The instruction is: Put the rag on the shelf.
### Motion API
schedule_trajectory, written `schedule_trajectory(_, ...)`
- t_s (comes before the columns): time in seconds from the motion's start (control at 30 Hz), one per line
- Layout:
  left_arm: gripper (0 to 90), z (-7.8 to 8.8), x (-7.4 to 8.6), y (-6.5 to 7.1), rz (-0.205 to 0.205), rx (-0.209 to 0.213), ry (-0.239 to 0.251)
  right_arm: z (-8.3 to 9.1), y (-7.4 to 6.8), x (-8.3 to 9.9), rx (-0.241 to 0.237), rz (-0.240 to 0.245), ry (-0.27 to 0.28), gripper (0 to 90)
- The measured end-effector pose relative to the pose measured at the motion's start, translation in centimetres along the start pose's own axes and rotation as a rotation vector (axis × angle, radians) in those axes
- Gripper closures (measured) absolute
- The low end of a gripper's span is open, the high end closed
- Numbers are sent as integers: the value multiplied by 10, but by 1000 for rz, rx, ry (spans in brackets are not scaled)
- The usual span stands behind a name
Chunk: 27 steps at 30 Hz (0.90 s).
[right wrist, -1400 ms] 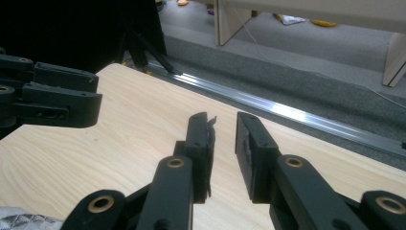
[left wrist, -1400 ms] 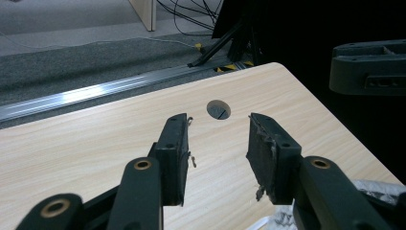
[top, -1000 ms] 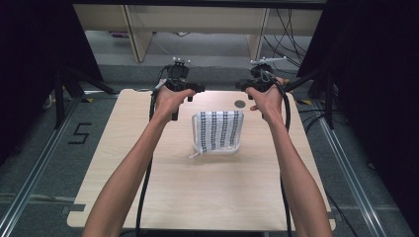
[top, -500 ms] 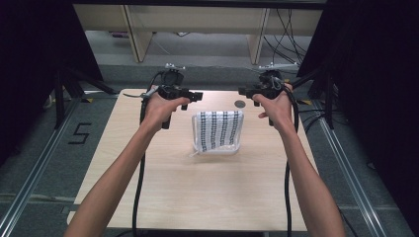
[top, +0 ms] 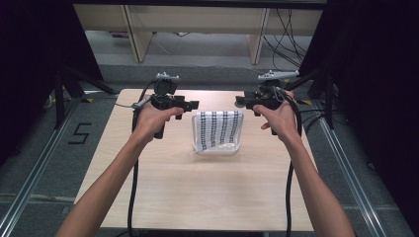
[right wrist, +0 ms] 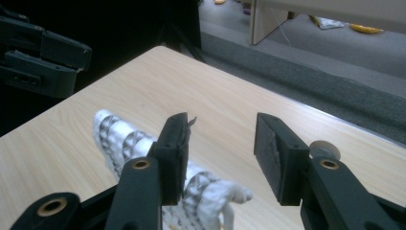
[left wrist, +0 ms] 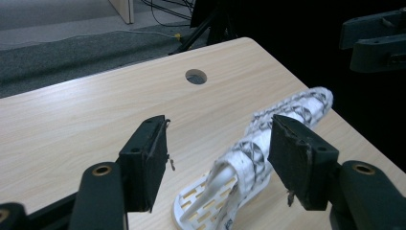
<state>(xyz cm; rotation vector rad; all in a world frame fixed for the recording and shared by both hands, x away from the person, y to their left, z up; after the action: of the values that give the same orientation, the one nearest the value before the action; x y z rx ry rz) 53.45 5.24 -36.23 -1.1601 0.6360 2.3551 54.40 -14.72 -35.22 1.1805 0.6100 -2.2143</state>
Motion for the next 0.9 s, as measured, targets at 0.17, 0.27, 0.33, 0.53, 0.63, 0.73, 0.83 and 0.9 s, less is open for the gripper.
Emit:
schedule_trajectory(0.17, 372, 6, 7, 3, -4, 17, 7, 1, -4, 8, -12, 24, -4, 561)
schedule_trajectory(0.27, 370, 9, 12, 3, -3, 29, 11, 4, -8, 13, -22, 21, -10, 560)
schedule_trajectory(0.33, 361, 13, 16, 5, 18, 49, 30, 6, -11, 17, -15, 23, -6, 553)
schedule_trajectory(0.53, 358, 22, 28, 4, 11, 59, 42, 12, -20, 22, -36, 36, 20, 529)
schedule_trajectory(0.63, 358, 26, 33, 6, 7, 65, 46, 16, -22, 25, -26, 33, 15, 508)
schedule_trajectory(0.73, 352, 31, 42, 8, 0, 65, 58, 21, -27, 31, -33, 44, 37, 494)
schedule_trajectory(0.83, 351, 33, 47, 9, -1, 63, 62, 24, -29, 38, -32, 44, 38, 487)
schedule_trajectory(0.9, 351, 34, 54, 9, 2, 64, 60, 25, -30, 41, -31, 39, 39, 486)
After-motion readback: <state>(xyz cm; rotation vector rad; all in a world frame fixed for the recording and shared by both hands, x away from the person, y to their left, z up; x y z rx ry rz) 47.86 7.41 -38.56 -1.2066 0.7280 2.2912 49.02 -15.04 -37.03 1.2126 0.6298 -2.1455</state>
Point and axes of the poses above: each handheld gripper's, and its own axes: z roughly backward along the jaws, x roughly out of its underside, y roughly to its right, the point moved 9 cm from there along -z, roughly forward along the jaws, and after that the axes turned 1 degree about -x, right-handed, at the moved point
